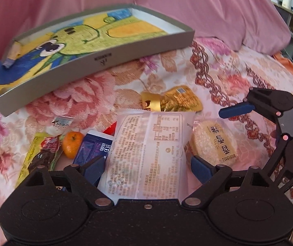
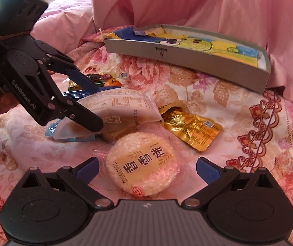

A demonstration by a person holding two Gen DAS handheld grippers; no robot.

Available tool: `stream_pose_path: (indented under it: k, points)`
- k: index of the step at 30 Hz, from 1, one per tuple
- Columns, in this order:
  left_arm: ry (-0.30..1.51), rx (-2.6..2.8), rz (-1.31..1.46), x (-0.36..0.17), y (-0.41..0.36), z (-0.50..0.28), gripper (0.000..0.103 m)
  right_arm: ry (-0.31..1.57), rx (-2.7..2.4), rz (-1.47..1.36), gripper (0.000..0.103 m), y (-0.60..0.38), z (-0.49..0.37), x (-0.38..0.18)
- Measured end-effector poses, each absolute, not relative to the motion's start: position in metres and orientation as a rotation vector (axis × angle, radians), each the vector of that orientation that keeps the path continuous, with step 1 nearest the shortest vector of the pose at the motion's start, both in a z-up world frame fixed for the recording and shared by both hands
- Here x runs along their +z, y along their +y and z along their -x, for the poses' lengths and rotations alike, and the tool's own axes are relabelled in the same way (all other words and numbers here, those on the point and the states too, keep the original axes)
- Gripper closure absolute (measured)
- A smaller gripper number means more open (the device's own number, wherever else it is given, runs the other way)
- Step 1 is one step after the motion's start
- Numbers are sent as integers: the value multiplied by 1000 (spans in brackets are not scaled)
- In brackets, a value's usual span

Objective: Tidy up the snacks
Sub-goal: 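Grasp the white bread bag with the left tool while the right tool grasps the round rice cake, then carry the bread bag and rice cake into the grey tray with both tools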

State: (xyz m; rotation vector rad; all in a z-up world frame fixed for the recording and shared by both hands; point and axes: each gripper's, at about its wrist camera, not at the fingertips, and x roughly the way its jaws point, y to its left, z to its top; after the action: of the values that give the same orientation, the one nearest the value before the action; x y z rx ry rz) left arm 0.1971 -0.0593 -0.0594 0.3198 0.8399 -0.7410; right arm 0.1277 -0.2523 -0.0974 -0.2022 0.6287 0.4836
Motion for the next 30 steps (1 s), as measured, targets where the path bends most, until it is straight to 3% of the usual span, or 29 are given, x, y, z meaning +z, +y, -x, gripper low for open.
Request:
stream_pose_path:
  k: [9, 18, 22, 30]
  points:
    - [915, -783, -288, -65, -58, -216, 14, 640, 502, 234, 0, -248, -133, -103]
    - [928, -719, -278, -63, -66, -210, 25, 629, 494, 257, 1, -243, -134, -108]
    - [960, -663, -195, -61, -62, -207, 31, 631, 495, 231, 8, -245, -135, -106]
    - [958, -507, -114, -57, -64, -186, 34, 621, 484, 246, 24, -244, -133, -105]
